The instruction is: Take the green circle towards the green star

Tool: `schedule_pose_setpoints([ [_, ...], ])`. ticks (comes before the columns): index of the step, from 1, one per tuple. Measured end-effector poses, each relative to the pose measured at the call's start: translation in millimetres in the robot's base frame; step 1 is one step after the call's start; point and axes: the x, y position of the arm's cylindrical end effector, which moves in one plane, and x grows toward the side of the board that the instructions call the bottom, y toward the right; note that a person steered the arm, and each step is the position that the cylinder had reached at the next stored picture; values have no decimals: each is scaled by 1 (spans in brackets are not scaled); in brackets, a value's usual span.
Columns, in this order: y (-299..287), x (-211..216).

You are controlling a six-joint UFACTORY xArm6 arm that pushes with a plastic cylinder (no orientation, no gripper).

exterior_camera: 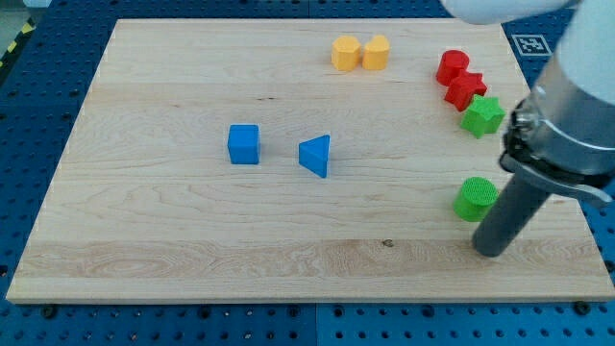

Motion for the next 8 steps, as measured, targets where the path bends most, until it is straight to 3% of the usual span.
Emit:
schedule_pose_setpoints([
  [8, -13, -35],
])
